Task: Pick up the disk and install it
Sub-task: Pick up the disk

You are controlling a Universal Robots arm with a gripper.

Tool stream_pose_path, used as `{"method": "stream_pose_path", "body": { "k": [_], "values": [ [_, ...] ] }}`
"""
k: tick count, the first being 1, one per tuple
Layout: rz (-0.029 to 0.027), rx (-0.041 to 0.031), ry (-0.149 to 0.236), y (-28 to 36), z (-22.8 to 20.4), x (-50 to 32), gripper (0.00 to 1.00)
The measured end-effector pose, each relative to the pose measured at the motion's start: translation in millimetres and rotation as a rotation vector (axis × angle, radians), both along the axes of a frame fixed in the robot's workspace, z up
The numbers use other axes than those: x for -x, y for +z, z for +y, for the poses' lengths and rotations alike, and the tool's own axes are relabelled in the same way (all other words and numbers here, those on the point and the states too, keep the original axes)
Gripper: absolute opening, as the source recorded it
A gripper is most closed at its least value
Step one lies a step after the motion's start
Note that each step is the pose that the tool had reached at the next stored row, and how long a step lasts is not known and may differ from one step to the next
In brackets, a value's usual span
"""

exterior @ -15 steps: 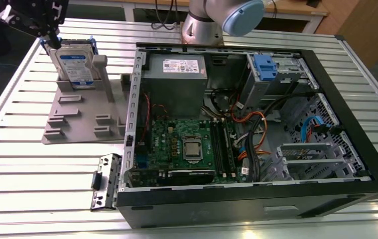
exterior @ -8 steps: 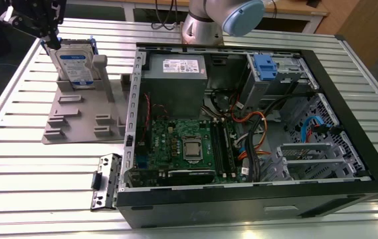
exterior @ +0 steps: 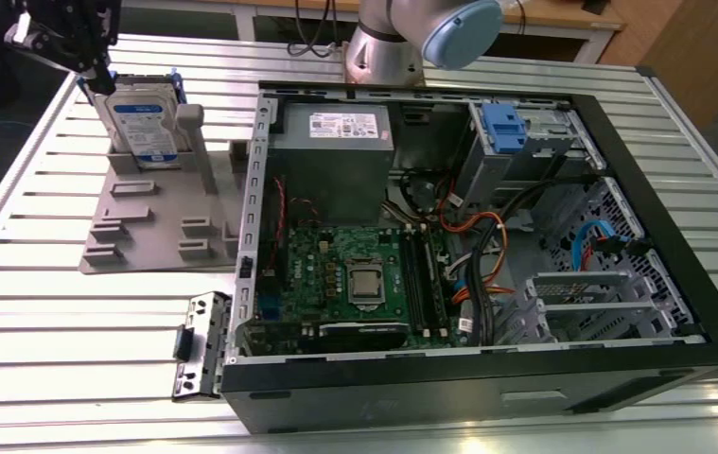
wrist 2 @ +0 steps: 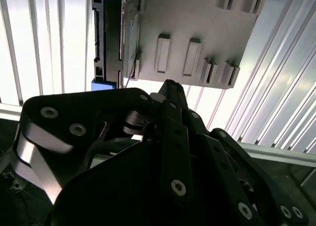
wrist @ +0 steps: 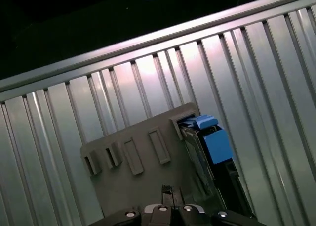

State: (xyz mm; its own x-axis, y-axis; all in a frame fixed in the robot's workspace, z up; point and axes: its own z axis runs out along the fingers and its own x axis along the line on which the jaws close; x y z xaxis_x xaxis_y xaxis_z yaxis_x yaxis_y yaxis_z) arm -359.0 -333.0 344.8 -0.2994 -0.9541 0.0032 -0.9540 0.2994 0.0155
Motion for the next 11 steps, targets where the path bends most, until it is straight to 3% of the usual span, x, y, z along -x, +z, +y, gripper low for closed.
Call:
{"method": "stream_pose_path", "body": {
  "k": [11],
  "values": [
    [-0.0001, 0.0017, 0.1, 0.0, 0.0, 0.0, 0.1]
  ]
}}
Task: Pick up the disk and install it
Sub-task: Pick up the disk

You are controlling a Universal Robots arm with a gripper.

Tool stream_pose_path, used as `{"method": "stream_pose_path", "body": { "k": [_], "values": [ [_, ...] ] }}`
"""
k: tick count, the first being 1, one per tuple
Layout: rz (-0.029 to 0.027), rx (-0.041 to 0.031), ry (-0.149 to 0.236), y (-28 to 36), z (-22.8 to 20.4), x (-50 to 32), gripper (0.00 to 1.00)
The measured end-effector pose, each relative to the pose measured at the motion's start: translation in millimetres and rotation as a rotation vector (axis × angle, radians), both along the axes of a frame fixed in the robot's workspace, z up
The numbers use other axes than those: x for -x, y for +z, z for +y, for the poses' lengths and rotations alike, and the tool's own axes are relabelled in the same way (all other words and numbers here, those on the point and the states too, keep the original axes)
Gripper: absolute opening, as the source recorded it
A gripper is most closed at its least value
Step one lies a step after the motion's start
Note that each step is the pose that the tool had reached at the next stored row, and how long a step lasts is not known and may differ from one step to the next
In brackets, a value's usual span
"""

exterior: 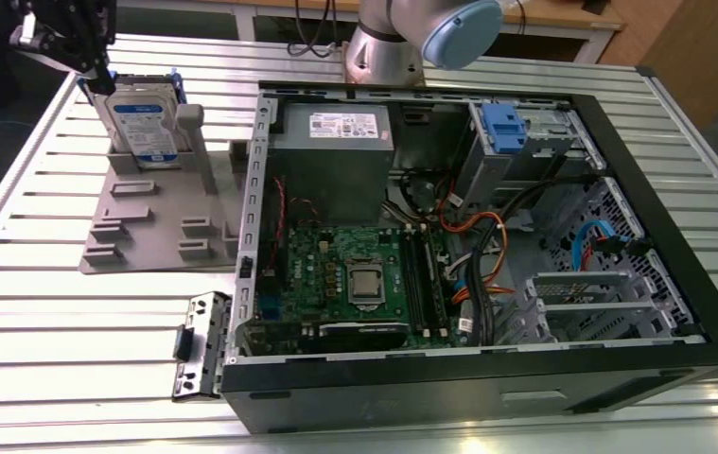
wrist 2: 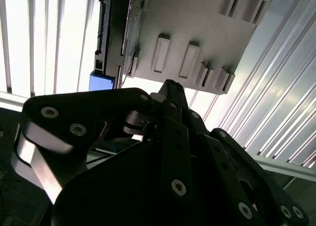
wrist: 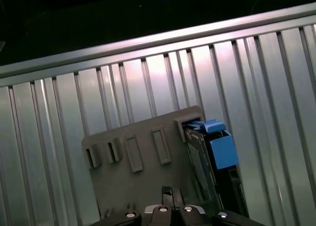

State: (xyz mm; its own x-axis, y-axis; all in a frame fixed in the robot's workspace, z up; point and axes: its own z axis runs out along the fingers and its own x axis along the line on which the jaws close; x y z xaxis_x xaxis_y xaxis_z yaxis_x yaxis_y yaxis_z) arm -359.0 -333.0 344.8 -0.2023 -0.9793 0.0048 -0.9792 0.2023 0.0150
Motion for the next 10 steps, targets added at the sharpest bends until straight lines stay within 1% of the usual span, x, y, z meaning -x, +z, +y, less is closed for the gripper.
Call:
{"method": "stream_pose_path", "body": {
  "k": [10],
  "values": [
    [0.0, 0.0006, 0.09, 0.0, 0.0, 0.0, 0.1]
  ]
}}
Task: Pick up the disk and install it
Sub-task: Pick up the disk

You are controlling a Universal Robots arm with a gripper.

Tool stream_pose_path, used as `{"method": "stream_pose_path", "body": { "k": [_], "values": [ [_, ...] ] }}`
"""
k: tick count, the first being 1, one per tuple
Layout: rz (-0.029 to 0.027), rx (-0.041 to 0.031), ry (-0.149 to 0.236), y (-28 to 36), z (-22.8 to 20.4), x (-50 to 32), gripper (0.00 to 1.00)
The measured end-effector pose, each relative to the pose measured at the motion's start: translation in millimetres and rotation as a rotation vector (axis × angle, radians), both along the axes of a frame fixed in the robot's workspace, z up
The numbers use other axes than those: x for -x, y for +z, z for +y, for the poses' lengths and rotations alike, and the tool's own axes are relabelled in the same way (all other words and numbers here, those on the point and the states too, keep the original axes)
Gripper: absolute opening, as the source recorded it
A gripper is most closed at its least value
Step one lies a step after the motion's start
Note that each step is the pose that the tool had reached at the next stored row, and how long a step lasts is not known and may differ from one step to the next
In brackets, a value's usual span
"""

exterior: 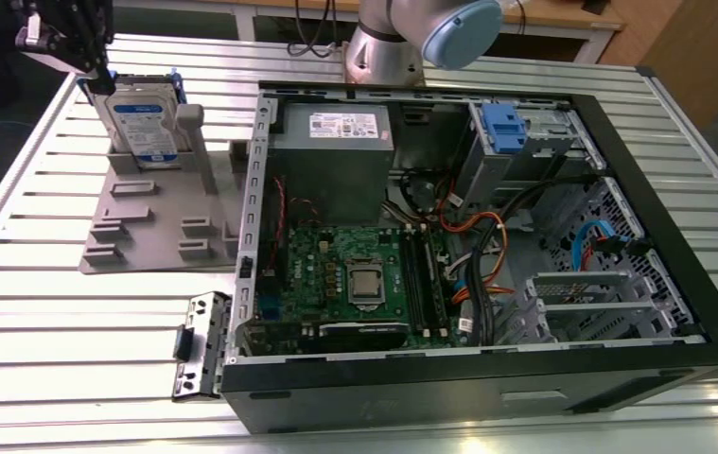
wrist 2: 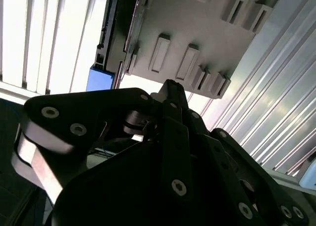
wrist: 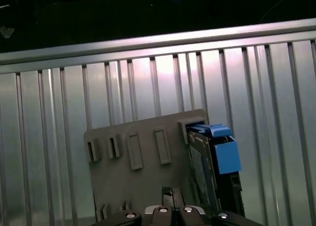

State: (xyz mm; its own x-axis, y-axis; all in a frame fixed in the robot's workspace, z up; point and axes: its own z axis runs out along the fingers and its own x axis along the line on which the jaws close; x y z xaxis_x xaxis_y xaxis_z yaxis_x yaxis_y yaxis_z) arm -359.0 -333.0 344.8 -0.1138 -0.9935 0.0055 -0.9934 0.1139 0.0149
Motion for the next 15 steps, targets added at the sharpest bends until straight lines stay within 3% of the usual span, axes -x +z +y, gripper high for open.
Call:
{"method": "stream_pose_path", "body": {
  "k": [7, 15],
  "values": [
    [0.0, 0.0001, 0.068, 0.0, 0.0, 0.0, 0.1],
    [0.0, 0.0001, 0.07, 0.0, 0.0, 0.0, 0.1]
  ]
}}
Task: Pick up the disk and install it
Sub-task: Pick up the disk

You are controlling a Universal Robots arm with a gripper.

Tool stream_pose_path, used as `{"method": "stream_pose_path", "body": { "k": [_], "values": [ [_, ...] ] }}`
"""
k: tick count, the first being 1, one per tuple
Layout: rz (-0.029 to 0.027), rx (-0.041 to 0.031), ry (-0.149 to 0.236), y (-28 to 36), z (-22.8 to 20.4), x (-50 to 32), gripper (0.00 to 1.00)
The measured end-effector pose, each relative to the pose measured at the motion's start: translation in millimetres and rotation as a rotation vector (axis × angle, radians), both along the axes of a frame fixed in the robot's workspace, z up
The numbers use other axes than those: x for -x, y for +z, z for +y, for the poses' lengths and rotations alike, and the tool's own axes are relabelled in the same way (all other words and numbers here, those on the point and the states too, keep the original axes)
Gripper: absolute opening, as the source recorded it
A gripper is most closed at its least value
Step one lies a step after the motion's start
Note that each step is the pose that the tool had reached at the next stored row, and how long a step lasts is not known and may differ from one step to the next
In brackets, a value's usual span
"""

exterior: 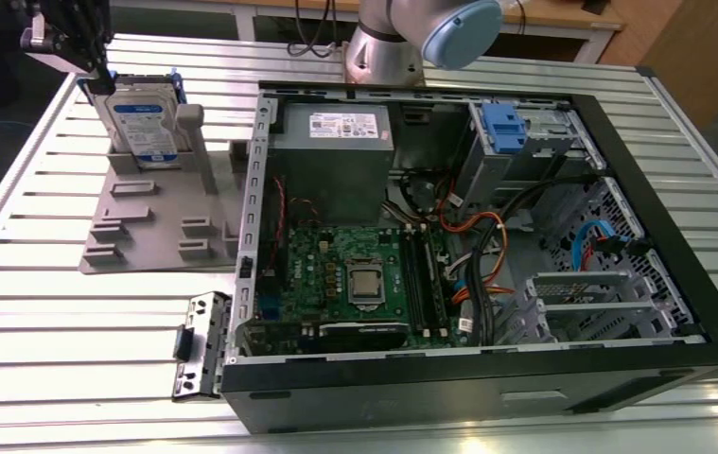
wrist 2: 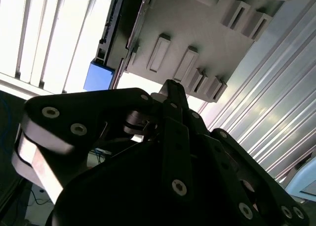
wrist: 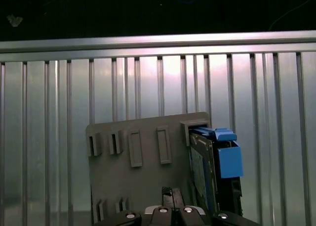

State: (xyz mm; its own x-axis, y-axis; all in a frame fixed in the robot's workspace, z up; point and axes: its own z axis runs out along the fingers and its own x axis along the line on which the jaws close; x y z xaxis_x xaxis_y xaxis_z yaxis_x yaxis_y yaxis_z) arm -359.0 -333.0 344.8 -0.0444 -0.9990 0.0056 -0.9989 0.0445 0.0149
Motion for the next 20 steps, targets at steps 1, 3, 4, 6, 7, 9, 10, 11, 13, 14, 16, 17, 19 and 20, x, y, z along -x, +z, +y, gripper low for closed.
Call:
{"method": "stream_pose_path", "body": {
  "k": [1, 3, 4, 6, 7, 9, 10, 11, 13, 14, 16, 17, 19, 20],
  "values": [
    [0.0, 0.0, 0.0, 0.0, 0.0, 0.0, 0.1],
    [0.0, 0.0, 0.0, 0.0, 0.0, 0.0, 0.11],
    [0.0, 0.0, 0.0, 0.0, 0.0, 0.0, 0.17],
    [0.0, 0.0, 0.0, 0.0, 0.0, 0.0, 0.23],
    [-0.0001, 0.0, 0.001, -0.1, 0.0, 0.0, 0.29],
    [0.0, 0.0, 0.001, 0.0, 0.0, 0.0, 0.35],
    [0.0, 0.0, 0.001, 0.0, 0.0, 0.0, 0.41],
    [0.0, 0.0, 0.001, 0.0, 0.0, 0.0, 0.41],
    [0.0, 0.0, 0.001, 0.0, 0.0, 0.0, 0.47],
    [-0.0001, 0.0, 0.001, -0.1, 0.0, 0.0, 0.47],
    [0.0, 0.0, 0.001, -0.1, 0.0, 0.0, 0.47],
    [0.0, 0.0, 0.001, 0.0, 0.0, 0.0, 0.47],
    [0.0, 0.0, 0.008, -0.1, 0.0, 0.0, 0.47],
    [0.0, 0.0, 0.023, -0.1, 0.0, 0.0, 0.47]
  ]
}}
